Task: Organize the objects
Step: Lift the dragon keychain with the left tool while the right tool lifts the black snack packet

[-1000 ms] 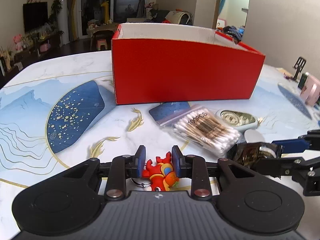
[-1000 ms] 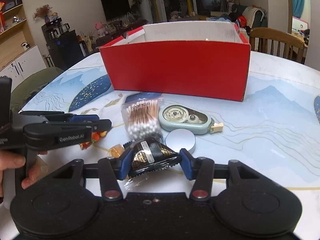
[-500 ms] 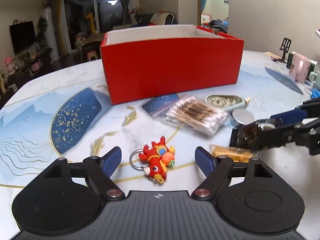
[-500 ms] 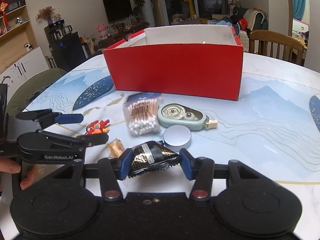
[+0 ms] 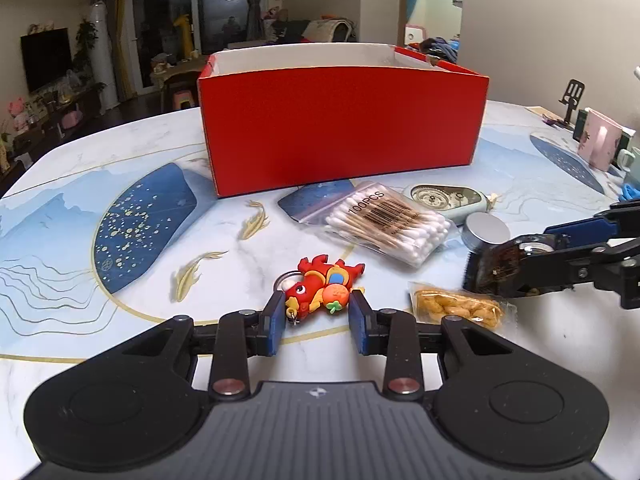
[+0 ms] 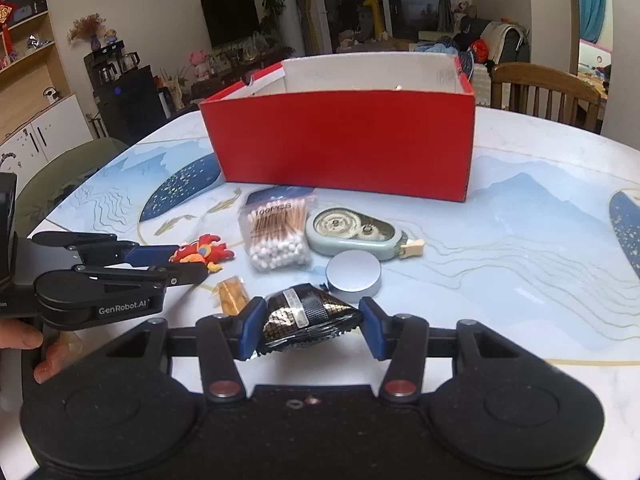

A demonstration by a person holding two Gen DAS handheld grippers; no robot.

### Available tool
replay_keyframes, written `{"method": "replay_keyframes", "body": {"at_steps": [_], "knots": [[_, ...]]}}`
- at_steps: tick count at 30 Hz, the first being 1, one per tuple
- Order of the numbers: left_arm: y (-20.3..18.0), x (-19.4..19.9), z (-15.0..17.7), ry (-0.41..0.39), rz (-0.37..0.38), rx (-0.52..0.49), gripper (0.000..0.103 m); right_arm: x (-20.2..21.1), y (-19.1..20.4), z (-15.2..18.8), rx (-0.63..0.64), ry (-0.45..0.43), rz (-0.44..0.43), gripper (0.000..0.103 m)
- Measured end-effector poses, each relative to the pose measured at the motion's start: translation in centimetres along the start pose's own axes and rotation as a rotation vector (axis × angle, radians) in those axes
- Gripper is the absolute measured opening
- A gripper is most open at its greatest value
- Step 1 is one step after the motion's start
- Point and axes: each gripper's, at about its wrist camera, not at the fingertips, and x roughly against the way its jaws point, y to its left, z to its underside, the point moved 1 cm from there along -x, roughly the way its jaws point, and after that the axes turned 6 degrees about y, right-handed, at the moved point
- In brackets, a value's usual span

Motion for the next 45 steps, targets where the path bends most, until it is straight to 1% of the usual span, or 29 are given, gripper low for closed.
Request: {"method": "replay_keyframes", "body": {"at_steps": [3,6,11,12,13,17,19,21,24,25,28,30,31,32,33,34,37,40,42,44,45], "knots": [[0.2,0.2,-0.1,0.0,0.0,0.028,0.032,0.4,-0.1,0.0,0.002,-0.014,0.005,0.05],[0.4,0.8,-0.4,-0.009,0.02,0.057,0.032,0.8,-0.1,-0.3,0.01,-0.023,0.008,0.049],[0.1,2.4,-1.3,-0.027,0.041,0.065,0.032,2.1,0.0,-1.0,0.026,-0.052,0.005,0.048],[-0.1,2.7,-1.5,-0.032,0.044,0.063,0.032,2.3,0.0,-1.1,0.03,-0.059,0.004,0.045],[-0.2,3.0,-1.7,-0.038,0.049,0.064,0.032,2.6,0.0,-1.2,0.034,-0.065,0.001,0.023],[-0.7,4.0,-2.3,-0.052,0.06,0.064,0.032,3.1,-0.5,-1.7,0.022,-0.071,-0.004,0.022],[-0.7,4.3,-2.4,-0.058,0.06,0.067,0.032,3.0,-0.6,-1.7,0.029,-0.07,0.014,0.022],[-0.6,4.3,-2.3,-0.054,0.067,0.072,0.032,2.8,-1.0,-1.6,0.022,-0.061,0.012,0.022],[-0.5,4.2,-2.0,-0.043,0.067,0.073,0.032,2.6,-1.3,-1.2,0.033,-0.022,-0.014,0.023],[-0.6,4.2,-2.0,-0.039,0.066,0.073,0.032,2.5,-1.3,-1.0,0.034,-0.006,-0.017,0.025],[-0.6,4.1,-1.7,-0.036,0.067,0.068,0.032,1.7,-1.0,-0.2,0.054,0.038,0.003,0.03],[-0.6,4.1,-1.6,-0.035,0.071,0.069,0.032,1.3,-0.9,0.1,0.046,0.058,0.011,0.035],[-0.6,4.1,-1.5,-0.035,0.072,0.069,0.032,1.1,-0.8,0.2,0.036,0.065,0.011,0.044],[-0.6,4.1,-1.5,-0.034,0.072,0.069,0.032,0.9,-0.7,0.3,0.026,0.066,0.015,0.056],[-0.7,4.1,-1.4,-0.033,0.072,0.068,0.032,0.9,-0.6,0.4,0.02,0.062,0.016,0.062],[-0.7,4.0,-1.4,-0.032,0.073,0.068,0.032,1.0,-0.5,0.4,0.015,0.055,0.019,0.072],[-0.7,3.9,-1.2,-0.029,0.076,0.067,0.032,0.9,0.1,0.5,0.011,0.054,0.024,0.073],[-0.8,3.9,-1.1,-0.026,0.077,0.064,0.032,0.4,0.5,0.7,-0.006,0.075,0.063,0.072],[-0.9,3.8,-0.9,-0.023,0.081,0.064,0.032,-0.1,0.6,1.0,-0.015,0.097,0.073,0.071],[-1.0,3.8,-0.8,-0.021,0.083,0.061,0.032,-0.4,0.6,1.3,-0.019,0.113,0.065,0.064],[-1.1,3.8,-0.8,-0.02,0.083,0.058,0.032,-0.4,0.7,1.3,-0.022,0.114,0.062,0.063]]}}
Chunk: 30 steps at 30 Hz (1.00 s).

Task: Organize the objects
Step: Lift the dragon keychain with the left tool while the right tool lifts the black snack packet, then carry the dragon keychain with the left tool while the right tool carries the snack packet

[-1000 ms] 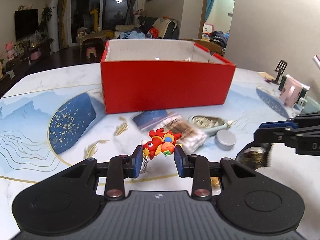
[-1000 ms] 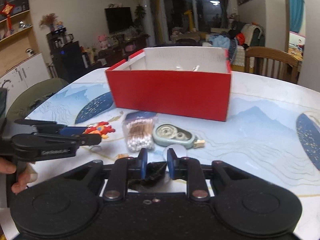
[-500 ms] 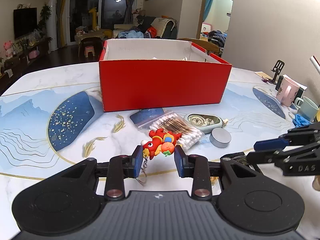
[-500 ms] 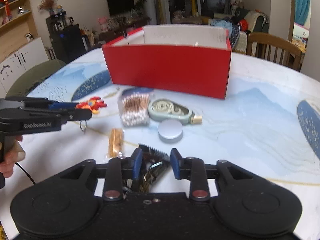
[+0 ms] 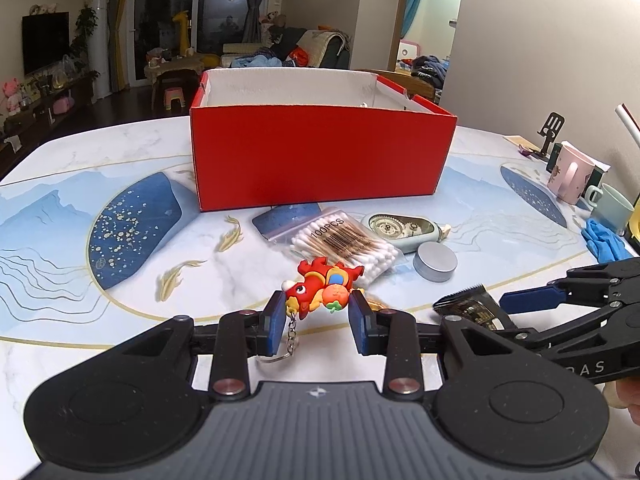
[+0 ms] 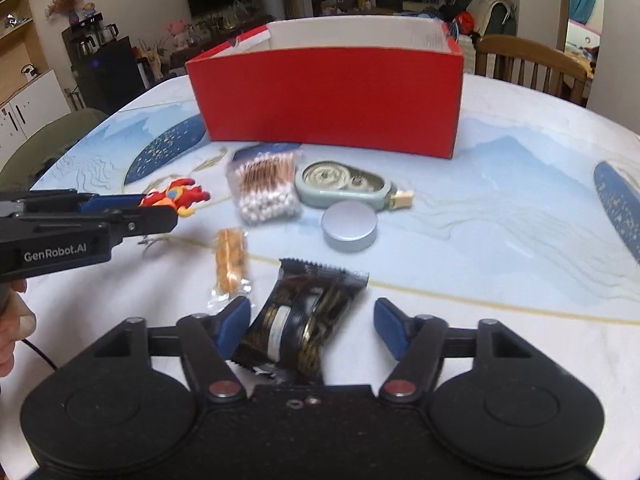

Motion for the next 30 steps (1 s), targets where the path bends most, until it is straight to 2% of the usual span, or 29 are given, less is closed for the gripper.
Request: {"method": "replay_keyframes", "body": {"at_steps": [3,7,10,19,30], "knots": [[-0.1,-0.1,0.2,0.004,-0.002,-0.003,0.032,0.2,0.0,0.0,-0.011,-0.003,0.004,0.056],[-0.1,-0.1,0.4,0.007,0.003,-0.001,0.032,0.3,-0.1,0.1,-0.019,0.003,-0.011,0.04],[-0.2,-0.1,0.6,0.013,0.003,0.001,0.032,0.4,-0.2,0.1,-0.019,-0.008,-0.01,0.037],[-0.9,1.5,-0.8,-0.016,0.01,-0.01,0.032,3.1,-0.4,-1.2,0.016,-0.08,-0.003,0.036],[-2.5,4.7,-6.0,-0.091,-0.027,-0.081,0.032,7.3,-0.7,-6.1,0.047,-0.207,-0.002,0.036]]}}
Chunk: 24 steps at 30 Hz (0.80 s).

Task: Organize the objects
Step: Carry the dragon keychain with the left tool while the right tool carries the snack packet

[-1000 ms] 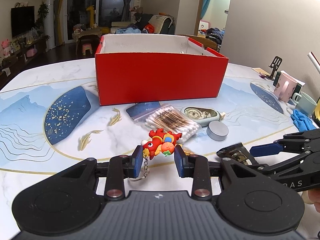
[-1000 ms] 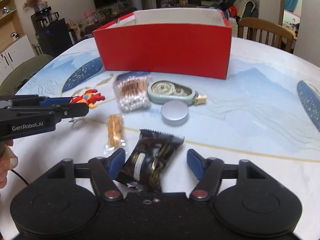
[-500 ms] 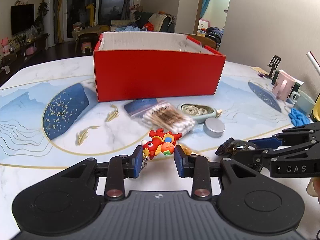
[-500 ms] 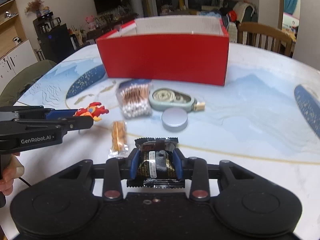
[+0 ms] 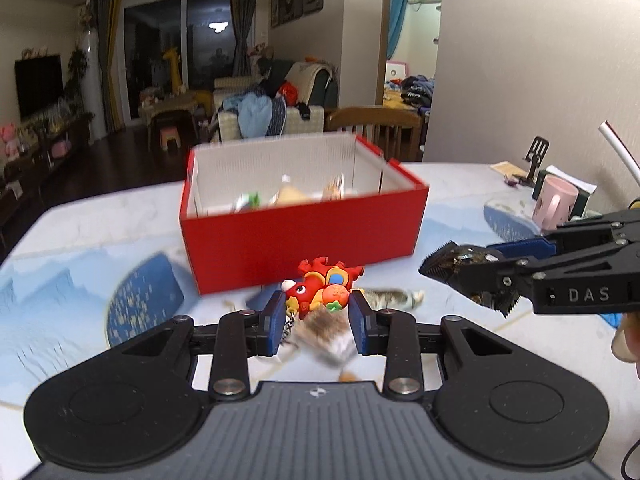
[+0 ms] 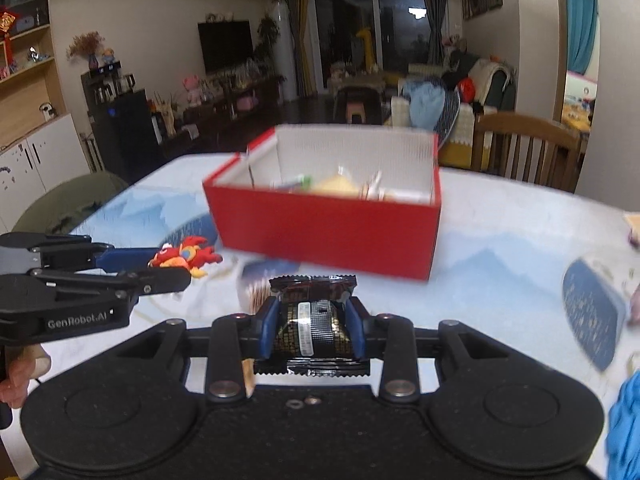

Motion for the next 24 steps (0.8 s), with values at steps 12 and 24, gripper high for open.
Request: {"method": "replay_keyframes", "body": {"at_steps": [12,24], "knots": [[-0.3,-0.3,-7.2,-0.046,-0.041,-0.072,0.032,-0.3,-0.2,-7.3,0.024,-0.091,0.038,0.036],[0.7,-6.2,-13.8,-0.073,-0.158,-0.118,0.032,-4.9,-1.5,-12.8,0.029,-0.118,0.111,0.036]]}}
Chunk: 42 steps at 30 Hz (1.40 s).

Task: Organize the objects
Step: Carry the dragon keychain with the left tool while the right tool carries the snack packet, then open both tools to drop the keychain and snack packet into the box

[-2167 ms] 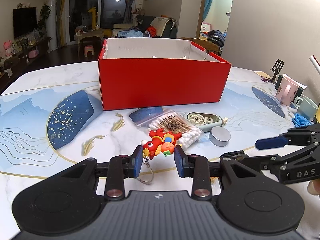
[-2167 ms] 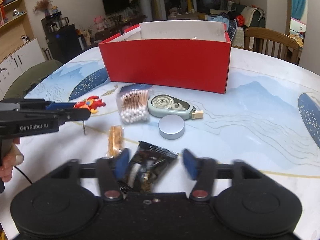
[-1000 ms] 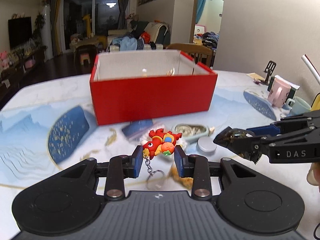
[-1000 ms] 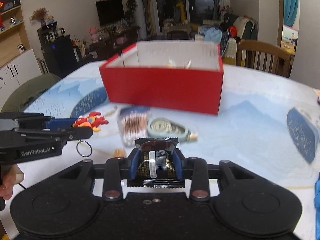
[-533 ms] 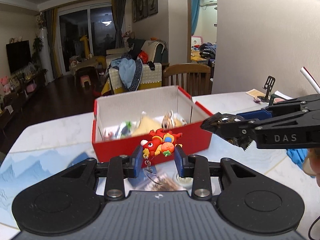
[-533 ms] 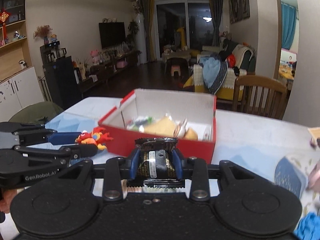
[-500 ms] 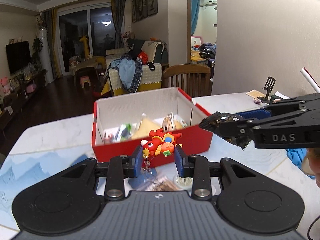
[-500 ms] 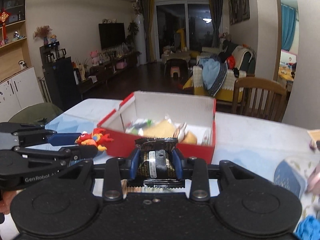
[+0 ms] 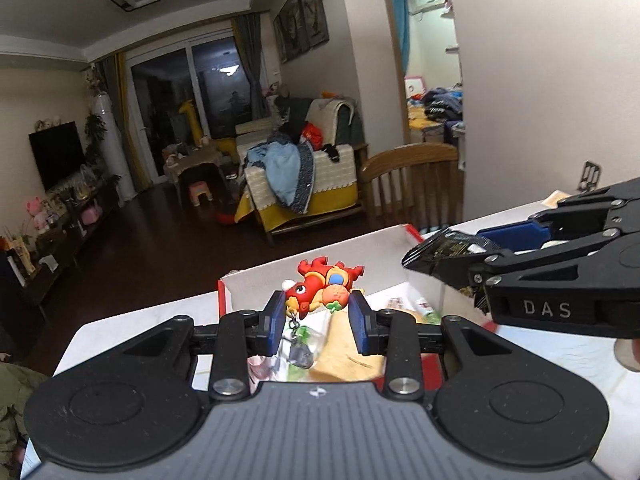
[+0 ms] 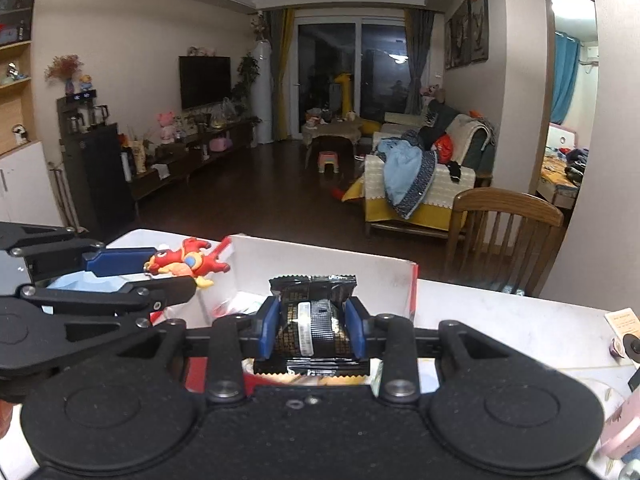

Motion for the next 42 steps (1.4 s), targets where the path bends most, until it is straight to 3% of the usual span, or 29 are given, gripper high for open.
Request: {"method": "replay_keyframes", "body": {"at_steps": [10,19,27,42], "knots": [[1.5,-7.7,-1.0,0.071,-0.06,0.026,0.032,-6.6,-1.6,-0.8,-0.026,0.06,0.027,0.036],[2.5,-12.4,0.3,0.165,-0.068,0.031,0.032,-11.5,-1.7,-0.4,-0.019,0.129,0.057,0.036],[2.2,-15.0,1.5,0.226,-0.071,0.014,0.032,-15.0,-1.4,-0.1,0.009,0.19,0.093,0.036],[1.9,-16.6,3.0,0.313,-0.068,0.009,0.034,-16.1,-1.5,-0.3,0.038,0.227,0.087,0.039]]}}
